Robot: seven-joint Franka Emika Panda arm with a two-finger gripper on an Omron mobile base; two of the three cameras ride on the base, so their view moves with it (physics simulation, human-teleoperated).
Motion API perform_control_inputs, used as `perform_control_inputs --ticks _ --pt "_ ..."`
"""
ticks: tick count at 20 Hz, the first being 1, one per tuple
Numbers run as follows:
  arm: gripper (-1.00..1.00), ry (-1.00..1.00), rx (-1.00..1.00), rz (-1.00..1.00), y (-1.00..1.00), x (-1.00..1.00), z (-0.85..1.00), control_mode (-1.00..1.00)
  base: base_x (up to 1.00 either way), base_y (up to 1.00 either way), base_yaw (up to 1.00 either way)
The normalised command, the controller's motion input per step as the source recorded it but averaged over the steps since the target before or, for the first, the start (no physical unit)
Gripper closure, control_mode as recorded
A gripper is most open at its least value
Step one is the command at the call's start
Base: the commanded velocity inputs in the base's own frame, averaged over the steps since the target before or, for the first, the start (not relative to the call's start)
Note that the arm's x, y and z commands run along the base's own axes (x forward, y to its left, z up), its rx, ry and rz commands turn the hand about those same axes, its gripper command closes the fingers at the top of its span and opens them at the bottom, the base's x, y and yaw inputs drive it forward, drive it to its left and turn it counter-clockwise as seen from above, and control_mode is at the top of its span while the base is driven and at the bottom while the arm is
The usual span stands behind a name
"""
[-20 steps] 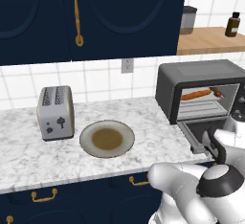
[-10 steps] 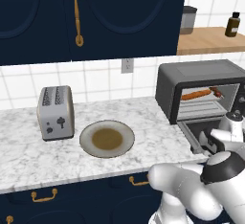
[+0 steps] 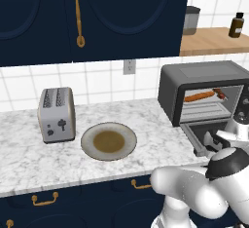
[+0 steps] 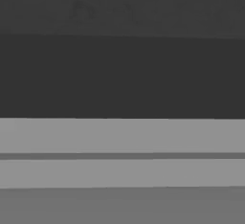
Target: Pick up the kebab skewer and baguette bread, and place them inside the toaster oven. Close the toaster oven door and start by setting the timer.
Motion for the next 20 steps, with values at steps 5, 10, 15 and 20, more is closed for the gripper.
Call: perform_control_inputs --ticks 5,10,15,20 --pt "-1.00 -0.12 0.03 -0.04 0.00 0.05 0.00 -1.00 0.00 0.00 0.00" --pt "-1.00 -0.18 0.01 -0.07 0.00 0.13 0.00 -1.00 0.00 0.00 0.00" --pt "-1.00 -0.19 0.00 -0.08 0.00 0.35 0.14 -1.00 0.00 0.00 0.00" --pt "-1.00 -0.19 0.00 -0.08 0.00 0.38 0.53 -1.00 0.00 0.00 0.00"
